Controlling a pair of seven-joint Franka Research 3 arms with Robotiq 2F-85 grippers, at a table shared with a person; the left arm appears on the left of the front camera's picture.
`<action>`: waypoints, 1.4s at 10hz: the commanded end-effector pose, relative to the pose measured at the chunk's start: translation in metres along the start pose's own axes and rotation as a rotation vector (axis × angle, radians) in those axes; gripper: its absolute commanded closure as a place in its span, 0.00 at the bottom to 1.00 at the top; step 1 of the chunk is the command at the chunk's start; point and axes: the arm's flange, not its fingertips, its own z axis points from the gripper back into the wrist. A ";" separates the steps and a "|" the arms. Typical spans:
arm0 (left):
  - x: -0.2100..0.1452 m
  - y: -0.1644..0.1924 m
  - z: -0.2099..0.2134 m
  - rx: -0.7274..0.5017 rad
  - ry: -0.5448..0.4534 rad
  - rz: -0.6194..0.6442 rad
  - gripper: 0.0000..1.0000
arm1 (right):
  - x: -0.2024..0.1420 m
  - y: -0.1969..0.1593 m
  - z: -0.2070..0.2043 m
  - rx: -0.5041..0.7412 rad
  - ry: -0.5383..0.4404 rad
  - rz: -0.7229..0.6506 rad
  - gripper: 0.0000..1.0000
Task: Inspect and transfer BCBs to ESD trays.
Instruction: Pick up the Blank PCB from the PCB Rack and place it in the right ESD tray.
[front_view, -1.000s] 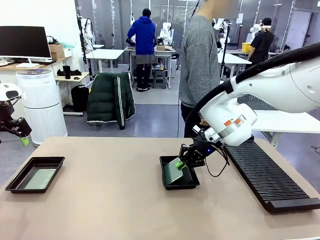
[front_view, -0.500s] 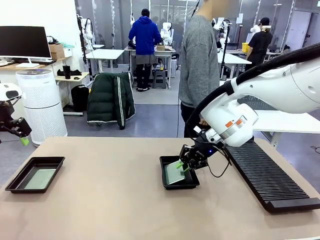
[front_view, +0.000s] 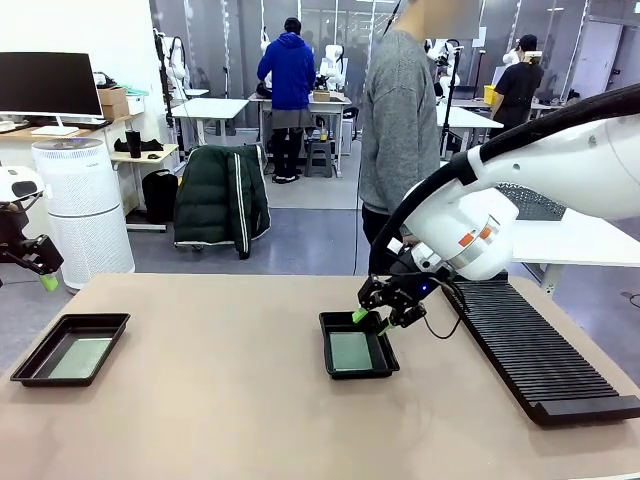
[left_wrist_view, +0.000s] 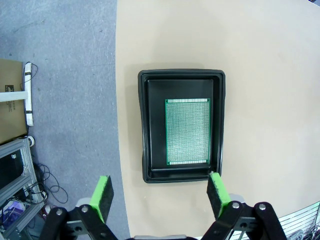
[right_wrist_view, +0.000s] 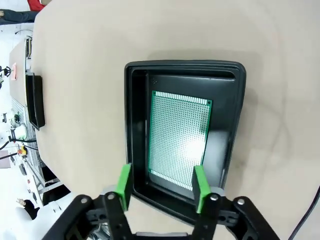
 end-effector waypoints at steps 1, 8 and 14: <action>-0.001 0.001 -0.003 0.004 -0.012 0.002 0.00 | -0.007 0.013 0.015 -0.069 -0.007 -0.005 0.14; -0.001 0.001 -0.003 0.004 -0.012 0.002 0.00 | -0.016 0.048 0.078 -0.227 0.034 0.007 0.00; -0.001 0.001 -0.003 0.004 -0.012 0.002 0.00 | -0.013 0.059 0.108 -0.266 0.076 -0.004 0.00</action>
